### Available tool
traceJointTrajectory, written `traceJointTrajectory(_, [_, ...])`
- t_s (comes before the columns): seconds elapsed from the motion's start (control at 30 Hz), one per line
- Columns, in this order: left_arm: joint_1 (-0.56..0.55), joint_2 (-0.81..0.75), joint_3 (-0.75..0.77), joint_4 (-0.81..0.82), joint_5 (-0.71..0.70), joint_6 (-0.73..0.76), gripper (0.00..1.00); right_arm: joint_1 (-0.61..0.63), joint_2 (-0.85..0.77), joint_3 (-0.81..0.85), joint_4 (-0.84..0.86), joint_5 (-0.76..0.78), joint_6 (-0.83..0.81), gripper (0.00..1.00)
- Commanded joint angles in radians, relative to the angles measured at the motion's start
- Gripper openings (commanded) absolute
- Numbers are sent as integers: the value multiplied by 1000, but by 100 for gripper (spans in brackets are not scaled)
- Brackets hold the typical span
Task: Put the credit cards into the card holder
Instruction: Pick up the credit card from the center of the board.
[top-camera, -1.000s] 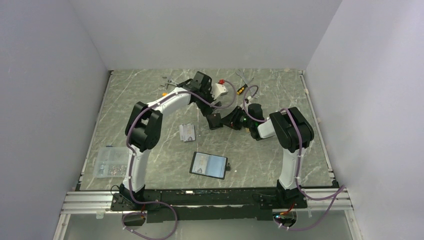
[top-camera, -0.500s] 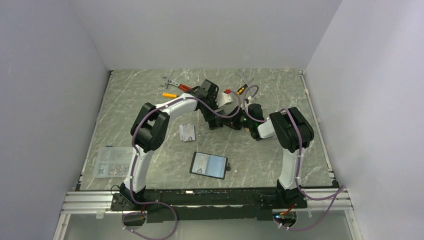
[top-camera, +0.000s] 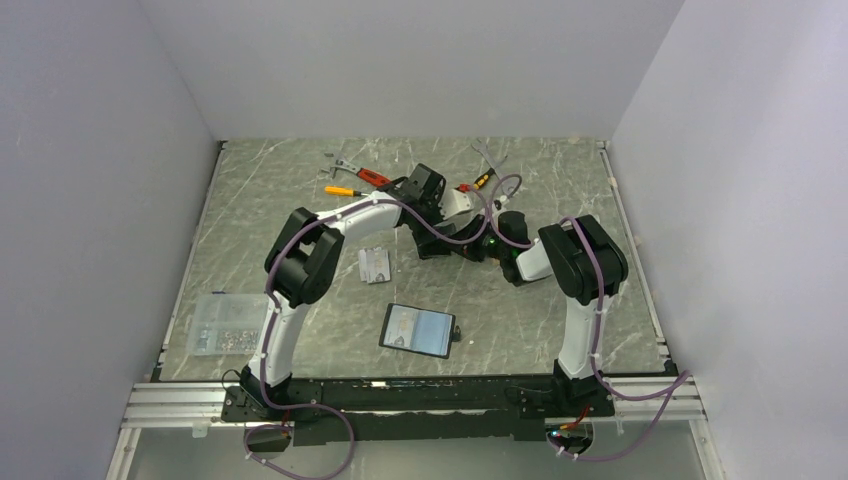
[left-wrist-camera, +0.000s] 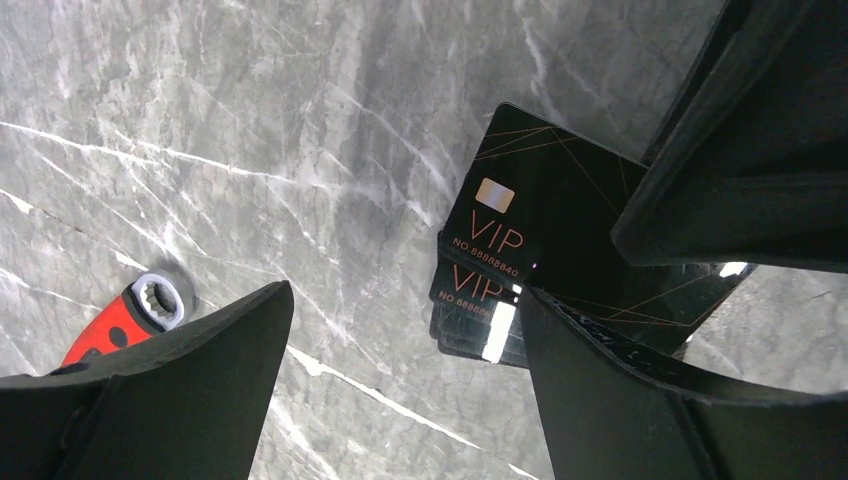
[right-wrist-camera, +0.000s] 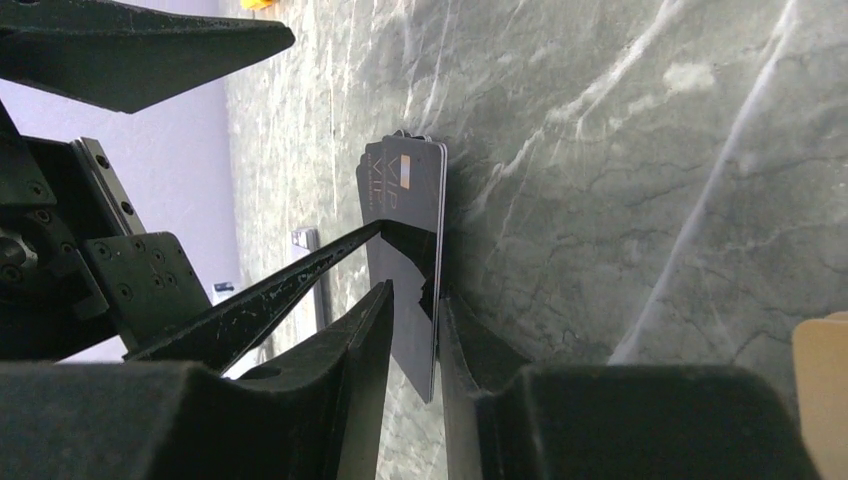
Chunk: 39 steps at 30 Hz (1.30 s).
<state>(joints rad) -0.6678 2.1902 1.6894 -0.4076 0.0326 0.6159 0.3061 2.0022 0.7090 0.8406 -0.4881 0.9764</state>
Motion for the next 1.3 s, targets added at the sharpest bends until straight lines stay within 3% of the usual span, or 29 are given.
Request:
traceJointTrajectory(0.0, [-29, 11, -18, -20, 84, -23, 90, -5, 56, -43, -74, 56, -9, 26])
traceJointTrajectory(0.23, [-25, 6, -23, -31, 76, -23, 90, -4, 43, -61, -50, 49, -1, 5])
traceJointTrajectory(0.5, [3, 8, -20, -49, 52, -6, 90, -2, -51, -99, -161, 103, -74, 3])
traceJointTrajectory(0.77, [63, -38, 17, -103, 96, -65, 91, -4, -120, -126, -144, 74, -87, 0])
traceJointTrajectory(1.0, [172, -206, 12, -148, 351, -263, 99, -4, -221, -116, -93, -14, -85, 0])
traceJointTrajectory(1.27, [244, -308, -108, -101, 719, -508, 99, -3, -343, -134, -9, -101, -45, 0])
